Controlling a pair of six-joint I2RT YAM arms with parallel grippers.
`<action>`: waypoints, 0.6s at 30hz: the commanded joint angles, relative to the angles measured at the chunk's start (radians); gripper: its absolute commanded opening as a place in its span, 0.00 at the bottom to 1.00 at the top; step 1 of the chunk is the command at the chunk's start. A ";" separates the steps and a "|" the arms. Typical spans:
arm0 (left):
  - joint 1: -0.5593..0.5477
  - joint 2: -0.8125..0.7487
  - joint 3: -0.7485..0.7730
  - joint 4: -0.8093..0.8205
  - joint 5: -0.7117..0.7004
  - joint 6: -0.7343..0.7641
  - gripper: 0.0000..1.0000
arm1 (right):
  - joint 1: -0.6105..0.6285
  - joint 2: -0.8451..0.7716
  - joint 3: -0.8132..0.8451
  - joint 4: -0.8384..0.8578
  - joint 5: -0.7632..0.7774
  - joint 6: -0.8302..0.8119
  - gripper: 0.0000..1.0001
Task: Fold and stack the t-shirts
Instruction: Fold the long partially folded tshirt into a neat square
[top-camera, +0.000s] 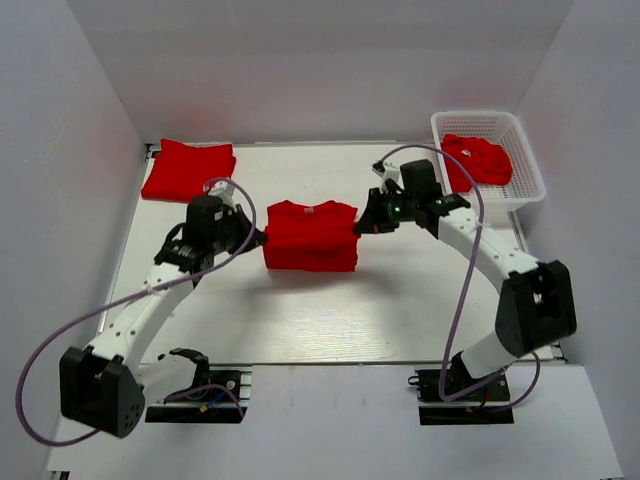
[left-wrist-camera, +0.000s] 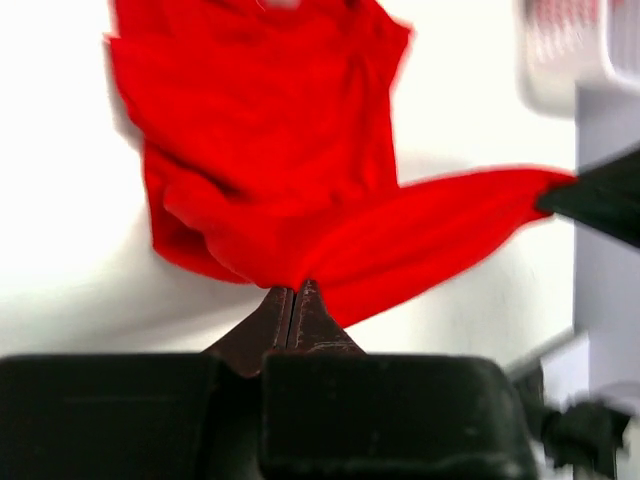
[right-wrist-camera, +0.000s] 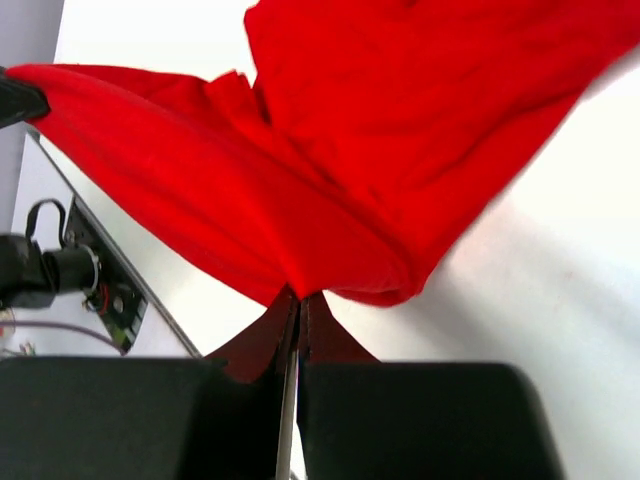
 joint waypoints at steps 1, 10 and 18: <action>0.008 0.085 0.099 0.009 -0.175 -0.036 0.00 | -0.026 0.067 0.097 0.012 0.002 0.001 0.00; 0.017 0.337 0.318 0.045 -0.278 -0.005 0.00 | -0.077 0.281 0.295 0.009 -0.062 0.021 0.00; 0.017 0.539 0.467 0.065 -0.269 0.040 0.00 | -0.114 0.380 0.388 -0.008 -0.072 0.029 0.00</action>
